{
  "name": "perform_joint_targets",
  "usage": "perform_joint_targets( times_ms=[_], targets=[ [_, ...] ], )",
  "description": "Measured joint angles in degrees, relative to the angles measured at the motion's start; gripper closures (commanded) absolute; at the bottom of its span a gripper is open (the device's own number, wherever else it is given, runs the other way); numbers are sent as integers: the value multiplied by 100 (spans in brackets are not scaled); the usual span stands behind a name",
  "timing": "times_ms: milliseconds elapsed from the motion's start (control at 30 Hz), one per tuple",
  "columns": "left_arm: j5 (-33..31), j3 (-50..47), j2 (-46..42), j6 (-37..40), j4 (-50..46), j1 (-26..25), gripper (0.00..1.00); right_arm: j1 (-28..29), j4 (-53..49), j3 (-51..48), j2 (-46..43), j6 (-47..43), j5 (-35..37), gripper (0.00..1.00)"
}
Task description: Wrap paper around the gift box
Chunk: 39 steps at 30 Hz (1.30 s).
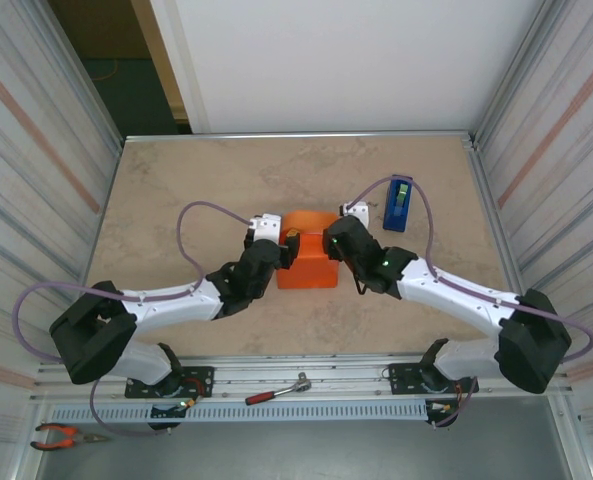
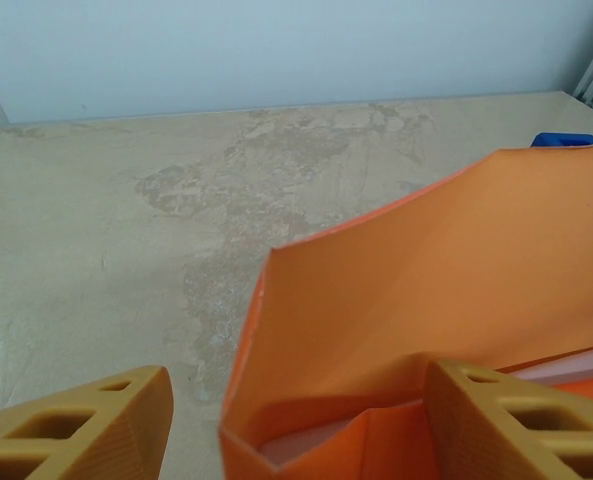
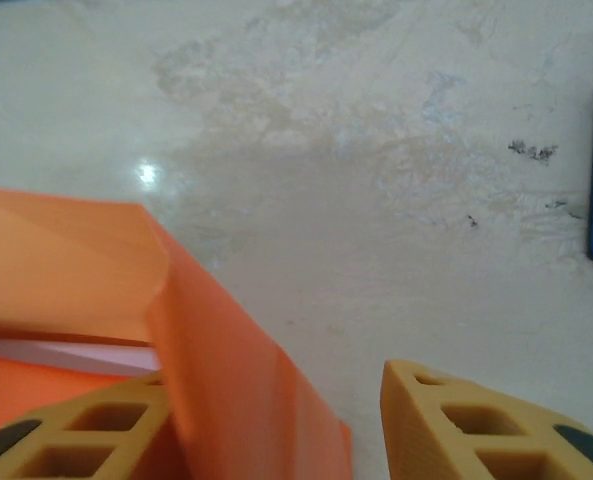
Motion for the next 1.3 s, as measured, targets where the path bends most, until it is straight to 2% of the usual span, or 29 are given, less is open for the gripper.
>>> perform_joint_targets(
  times_ms=[100,167,233,267,333,367,400,433,500,533,567,600,633,700,733,767,800,833,867,933,967,1000,1067,1100,1133,1200,1233,1267,1300],
  targets=[
    [-46,2,11,-42,7,-15,34,33,205,-2,114,-63,31,88],
    [-83,2,13,-55,0,-26,34,42,254,-2,122,-70,42,100],
    [-114,2,15,-61,-2,-44,35,42,273,-2,122,-81,50,100],
    [-122,2,15,-63,-4,-52,35,42,280,-2,131,-94,52,96],
    [-136,2,17,-63,-7,-52,35,42,293,-2,133,-94,52,47],
    [-138,2,17,-63,-7,-52,35,42,291,-2,138,-96,52,46],
    [-138,2,17,-63,-7,-55,35,42,289,-2,153,-94,55,89],
    [-138,2,17,-63,-9,-61,35,42,282,-2,162,-127,52,100],
    [-149,2,17,-66,-15,-83,36,46,293,13,162,-177,44,100],
    [-164,2,17,-66,-20,-85,36,42,286,26,162,-177,48,80],
    [-166,2,17,-68,-20,-85,36,33,273,52,164,-199,31,47],
    [-170,2,17,-70,-22,-85,36,11,243,83,164,-199,24,59],
    [-179,2,17,-74,-24,-92,36,-13,210,120,164,-201,22,100],
    [-190,2,17,-81,-26,-92,37,-63,157,214,164,-245,-59,100],
    [-197,2,17,-81,-26,-92,37,-105,129,267,164,-238,-138,95],
    [-201,2,17,-81,-24,-92,37,-144,111,306,164,-247,-214,61],
    [-201,2,17,-81,-24,-92,37,-177,101,328,164,-227,-273,48],
    [-201,2,17,-83,-24,-92,37,-221,92,352,164,-225,-306,70],
    [-199,2,17,-83,-26,-92,38,-275,94,376,164,-236,-358,100],
    [-199,4,22,-83,-26,-103,38,-365,94,391,164,-238,-505,98],
    [-199,4,22,-83,-26,-103,38,-378,96,391,170,-234,-608,68],
    [-201,4,22,-81,-31,-103,38,-378,111,391,175,-208,-647,53],
    [-203,4,22,-81,-33,-103,38,-409,114,391,186,-205,-741,100],
    [-203,7,22,-81,-37,-103,39,-420,116,391,199,-216,-774,100],
    [-203,7,22,-81,-37,-103,39,-426,116,393,227,-219,-835,98],
    [-203,13,22,-81,-52,-103,39,-426,122,400,280,-199,-907,47],
    [-205,13,22,-81,-55,-103,40,-426,120,402,295,-208,-931,40],
    [-210,15,22,-81,-55,-103,40,-426,114,402,302,-201,-960,38],
    [-214,24,22,-81,-70,-103,40,-426,107,402,302,-203,-990,33]
  ],
)
